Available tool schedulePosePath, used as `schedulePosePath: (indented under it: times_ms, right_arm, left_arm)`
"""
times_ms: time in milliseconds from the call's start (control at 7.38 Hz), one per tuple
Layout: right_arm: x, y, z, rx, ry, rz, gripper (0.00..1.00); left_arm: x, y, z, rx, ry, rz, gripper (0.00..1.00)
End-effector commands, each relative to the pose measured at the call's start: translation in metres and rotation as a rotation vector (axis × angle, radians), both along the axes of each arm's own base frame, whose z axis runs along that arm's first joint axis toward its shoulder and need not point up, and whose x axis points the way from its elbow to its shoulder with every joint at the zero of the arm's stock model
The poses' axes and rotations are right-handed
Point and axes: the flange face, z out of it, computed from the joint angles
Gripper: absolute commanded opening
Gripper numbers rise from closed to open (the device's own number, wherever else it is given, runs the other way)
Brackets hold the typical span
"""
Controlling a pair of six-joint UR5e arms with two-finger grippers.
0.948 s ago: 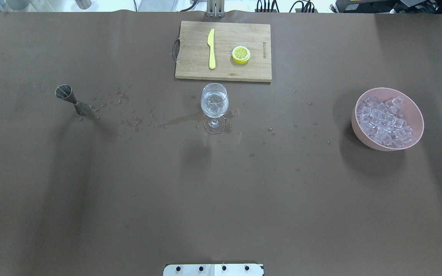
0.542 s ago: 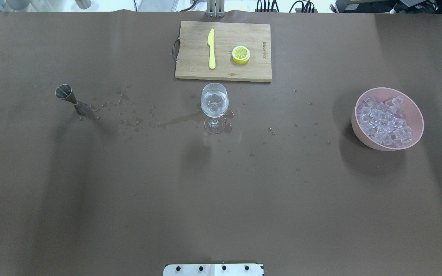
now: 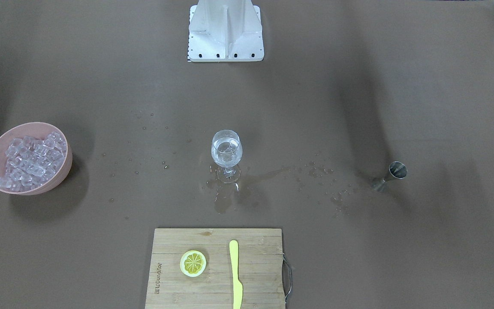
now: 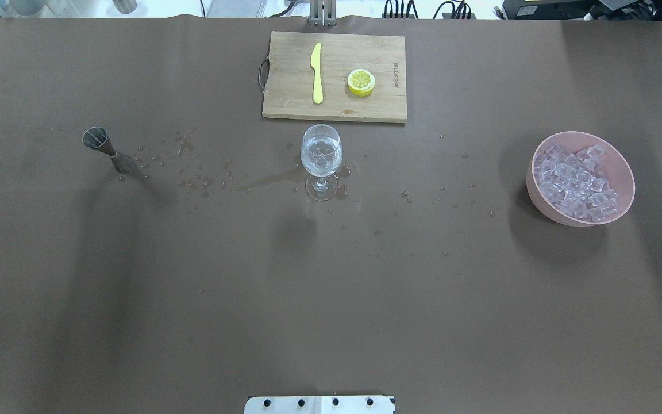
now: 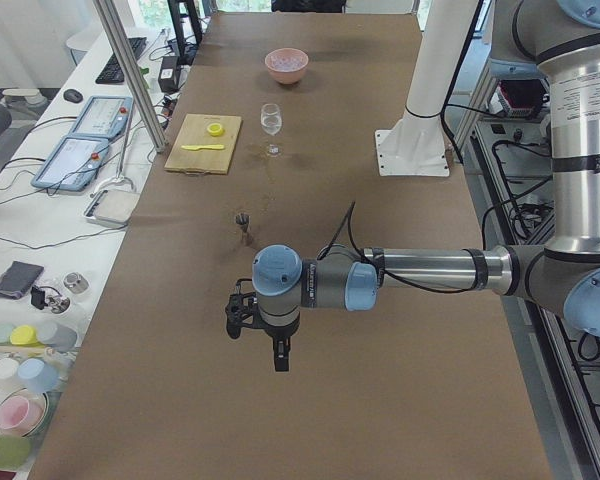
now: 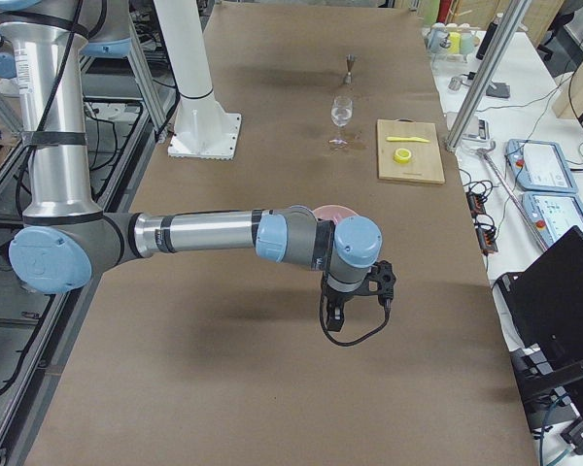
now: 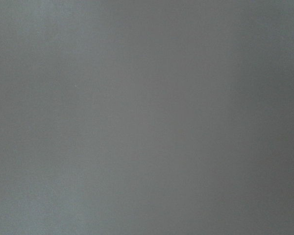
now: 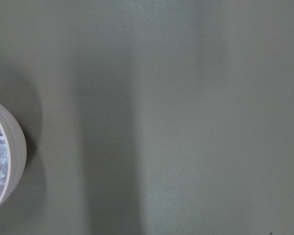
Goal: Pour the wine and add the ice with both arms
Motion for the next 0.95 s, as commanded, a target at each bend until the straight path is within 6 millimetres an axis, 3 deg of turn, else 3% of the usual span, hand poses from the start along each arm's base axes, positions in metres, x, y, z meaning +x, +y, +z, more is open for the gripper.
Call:
schedulePosePath:
  times_ms: [0,812]
  right_arm:
    - [0.0000,-0.0002,-0.0008,0.001,0.000,0.000,1.00]
    - [-0.0002,0.0011,0.0005,-0.002,-0.003,0.001,1.00]
  left_arm:
    - [0.0013,-0.0007,-0.0029,0.004,0.018,0.000,0.98]
    - [0.0001,-0.0073,-0.0112,0.020,0.021,-0.003,0.98]
